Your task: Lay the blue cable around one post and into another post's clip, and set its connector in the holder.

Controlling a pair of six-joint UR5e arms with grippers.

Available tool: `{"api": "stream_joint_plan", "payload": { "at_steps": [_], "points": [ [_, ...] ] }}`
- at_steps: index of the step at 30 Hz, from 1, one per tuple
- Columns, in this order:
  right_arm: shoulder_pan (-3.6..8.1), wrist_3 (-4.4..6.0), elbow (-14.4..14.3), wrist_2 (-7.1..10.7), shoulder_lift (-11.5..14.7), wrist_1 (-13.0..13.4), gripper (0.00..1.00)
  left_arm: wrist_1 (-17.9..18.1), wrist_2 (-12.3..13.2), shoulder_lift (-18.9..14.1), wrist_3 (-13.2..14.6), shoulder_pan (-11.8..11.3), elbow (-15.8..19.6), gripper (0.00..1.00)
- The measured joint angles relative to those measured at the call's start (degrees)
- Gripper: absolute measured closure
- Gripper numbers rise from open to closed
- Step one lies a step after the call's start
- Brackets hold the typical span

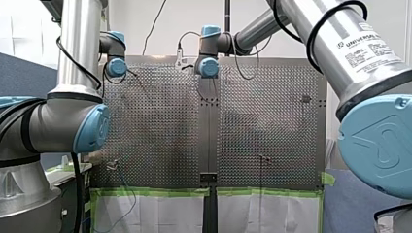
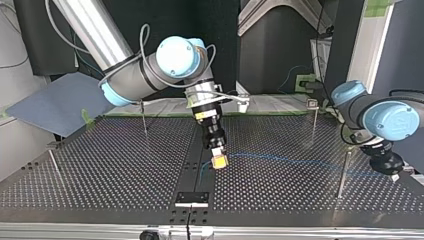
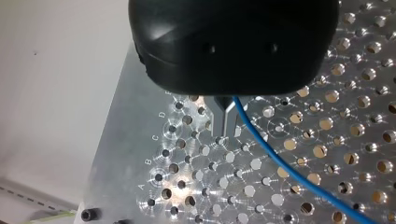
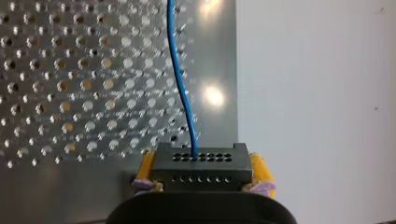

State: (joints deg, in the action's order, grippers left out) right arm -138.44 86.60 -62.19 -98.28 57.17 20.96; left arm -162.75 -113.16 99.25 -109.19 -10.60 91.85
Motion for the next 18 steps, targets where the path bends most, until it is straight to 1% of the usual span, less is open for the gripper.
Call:
{"api": "stream_joint_plan", "payload": {
  "at_steps": [2, 6, 11, 18],
  "points": [
    [0.21, -0.04, 0.00, -0.51, -0.17, -0.24, 1.00, 0.16, 0.38, 0.06, -1.04, -0.17, 0.00, 1.00],
    [0.61, -0.08, 0.00, -0.88, -0.68, -0.39, 1.00, 0.48, 1.05, 0.39, -2.56, -0.46, -0.02, 1.00],
    [1.11, -0.03, -0.01, -1.02, -1.54, -0.42, 1.00, 0.83, 1.75, 0.97, -2.88, -0.63, -0.03, 1.00],
    [1.41, 0.05, 0.00, -1.04, -1.96, -0.74, 1.00, 1.07, 2.31, 2.28, -3.25, -1.05, 0.00, 1.00]
  ]
}}
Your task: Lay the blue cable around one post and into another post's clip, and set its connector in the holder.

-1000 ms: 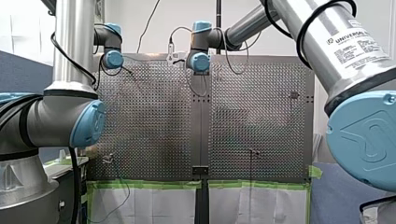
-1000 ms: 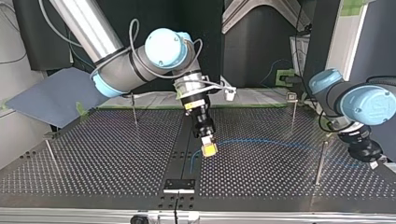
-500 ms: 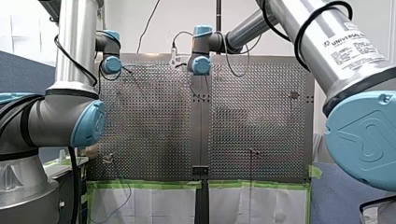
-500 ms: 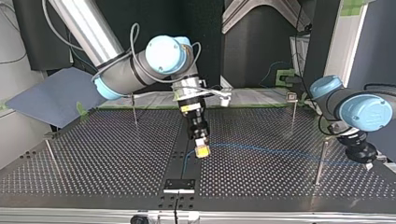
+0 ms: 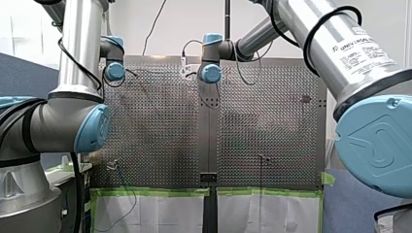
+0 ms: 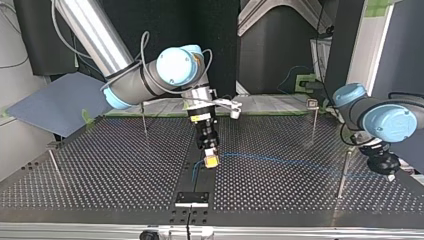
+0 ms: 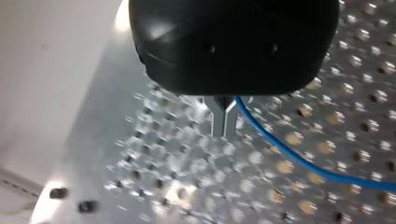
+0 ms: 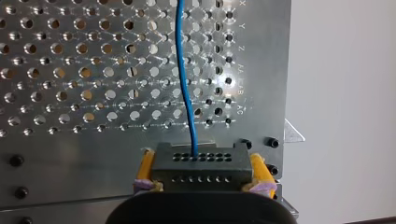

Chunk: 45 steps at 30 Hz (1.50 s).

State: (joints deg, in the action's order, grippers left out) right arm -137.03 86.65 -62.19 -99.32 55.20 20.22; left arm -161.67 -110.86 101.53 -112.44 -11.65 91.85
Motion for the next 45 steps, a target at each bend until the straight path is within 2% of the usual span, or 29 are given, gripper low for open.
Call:
{"api": "stream_joint_plan", "payload": {
  "at_steps": [7, 20, 25, 30, 36, 45],
  "points": [
    [0.04, 0.23, 0.00, 0.00, -0.10, -0.31, 1.00, 0.31, -1.97, 1.05, -2.58, 0.43, 0.38, 1.00],
    [-0.21, 0.69, -0.01, 0.00, -0.20, -0.23, 1.00, -0.52, -2.32, 1.08, -8.77, 3.09, 0.49, 1.00],
    [-0.17, 0.69, -0.01, 0.05, -0.25, -0.31, 1.00, -1.13, -3.86, 1.07, -11.22, 3.93, 1.63, 1.00],
    [-0.14, 0.70, 0.00, 0.08, -0.26, -0.25, 1.00, 1.02, -4.78, 1.07, -13.82, 5.04, 4.12, 1.00],
    [-0.13, 0.59, 0.00, 0.09, -0.29, -0.35, 1.00, 4.42, -6.89, 0.93, -14.47, 6.27, 7.39, 1.00],
    [-0.13, 0.50, 0.00, 0.05, -0.36, -0.71, 1.00, 9.12, -3.38, 0.89, -16.32, 6.98, 8.30, 1.00]
  ]
}}
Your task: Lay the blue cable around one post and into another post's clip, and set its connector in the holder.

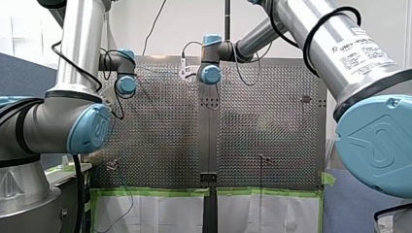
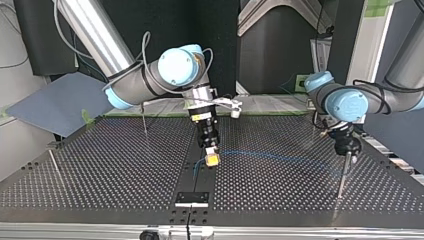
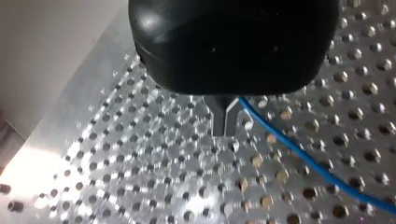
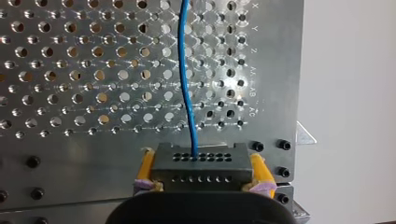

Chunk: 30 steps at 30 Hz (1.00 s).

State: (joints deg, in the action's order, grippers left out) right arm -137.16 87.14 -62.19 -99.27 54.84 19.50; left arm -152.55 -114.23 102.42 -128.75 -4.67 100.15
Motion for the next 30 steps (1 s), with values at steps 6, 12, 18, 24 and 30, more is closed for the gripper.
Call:
{"api": "stream_joint_plan", "payload": {
  "at_steps": [6, 12, 18, 24, 30],
  "points": [
    [-0.06, 0.08, 0.00, -0.04, -0.09, -0.12, 1.00, 3.14, 3.15, 0.00, 1.24, 0.38, 0.02, 1.00],
    [-0.05, 0.18, -0.05, -0.05, -0.17, -0.31, 1.00, 4.94, 6.37, 0.00, 3.92, 0.75, 0.02, 1.00],
    [0.26, 0.17, -0.08, -0.11, -0.45, -1.60, 1.00, 4.43, 8.42, 0.00, 3.15, 0.56, 0.02, 1.00],
    [0.42, 0.19, -0.07, -0.28, -1.42, -2.88, 1.00, 3.08, 6.01, 0.00, 1.24, 0.16, 0.02, 0.63],
    [0.45, 0.02, -0.08, -0.50, -1.78, -3.56, 1.00, 0.27, 2.98, 0.00, 1.89, -0.08, 0.03, 0.58]
  ]
}}
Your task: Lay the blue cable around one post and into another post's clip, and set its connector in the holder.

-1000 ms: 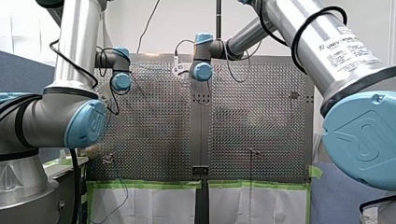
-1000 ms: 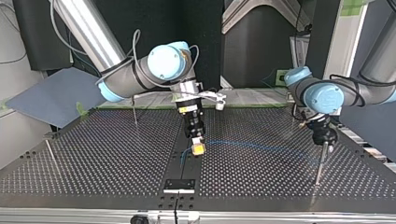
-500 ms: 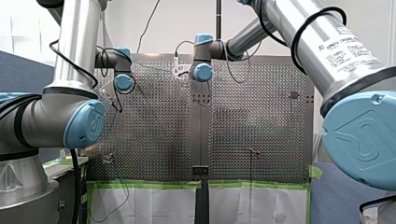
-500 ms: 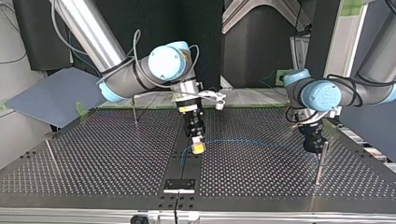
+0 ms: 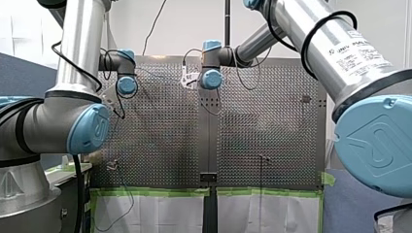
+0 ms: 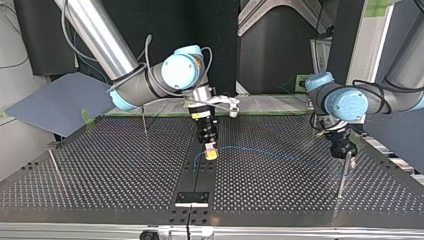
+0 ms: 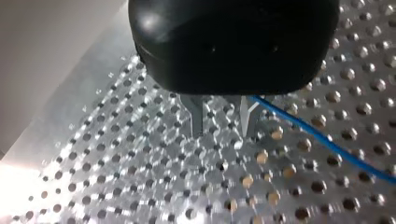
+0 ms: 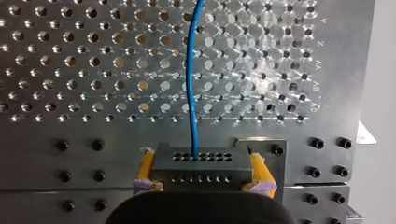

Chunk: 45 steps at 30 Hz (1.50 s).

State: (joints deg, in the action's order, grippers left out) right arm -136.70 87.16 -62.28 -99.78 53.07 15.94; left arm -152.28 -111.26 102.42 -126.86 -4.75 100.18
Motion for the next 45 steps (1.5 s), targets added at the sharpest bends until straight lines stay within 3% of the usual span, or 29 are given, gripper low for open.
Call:
{"api": "stream_joint_plan", "payload": {
  "at_steps": [5, 12, 14, 15, 16, 17, 18, 20, 26, 33, 39, 45],
  "points": [
    [0.14, -0.21, -0.70, -1.32, -0.51, -0.56, 1.00, -1.00, -2.79, 0.00, 2.45, 0.24, 0.64, 0.58],
    [0.48, -0.07, -2.66, -2.60, -1.03, -0.41, 1.00, 1.66, -6.51, 0.00, 6.13, 0.80, 2.22, 0.58],
    [0.69, 0.03, -3.14, -2.86, -1.05, -0.11, 1.00, 2.17, -7.45, 0.00, 7.08, 1.07, 2.33, 0.46],
    [0.91, 0.07, -3.45, -3.11, -1.05, 0.11, 1.00, 2.36, -7.88, 0.00, 7.48, 1.20, 2.36, 0.46],
    [1.16, 0.13, -3.81, -3.38, -1.05, 0.33, 1.00, 2.57, -8.37, 0.00, 7.87, 1.32, 2.38, 0.40],
    [1.49, 0.23, -4.33, -3.67, -1.06, 0.65, 1.00, 2.82, -8.99, 0.00, 8.26, 1.46, 2.41, 0.26],
    [1.70, 0.32, -4.69, -3.83, -1.06, 0.89, 1.00, 2.97, -9.44, 0.00, 8.41, 1.55, 2.40, 0.26],
    [2.12, 0.56, -5.57, -4.05, -1.06, 1.46, 1.00, 3.14, -10.50, 0.00, 8.33, 1.68, 2.39, 0.10],
    [2.63, 0.90, -8.19, -4.14, -1.07, 2.20, 1.00, 1.74, -11.99, 0.00, 5.97, 1.52, 2.40, 0.13],
    [2.82, 0.98, -10.37, -4.16, -1.11, 2.71, 1.00, 1.29, -11.75, -0.01, 4.15, 1.28, 2.43, 0.13],
    [3.66, 1.30, -13.01, -4.28, -1.13, 4.57, 1.00, 1.33, -9.67, 0.00, 5.10, 1.07, 2.42, 0.16],
    [5.08, 1.84, -15.28, -5.41, -1.13, 5.55, 1.00, 1.60, -10.55, 0.01, 7.34, 1.02, 2.44, 0.16]
  ]
}}
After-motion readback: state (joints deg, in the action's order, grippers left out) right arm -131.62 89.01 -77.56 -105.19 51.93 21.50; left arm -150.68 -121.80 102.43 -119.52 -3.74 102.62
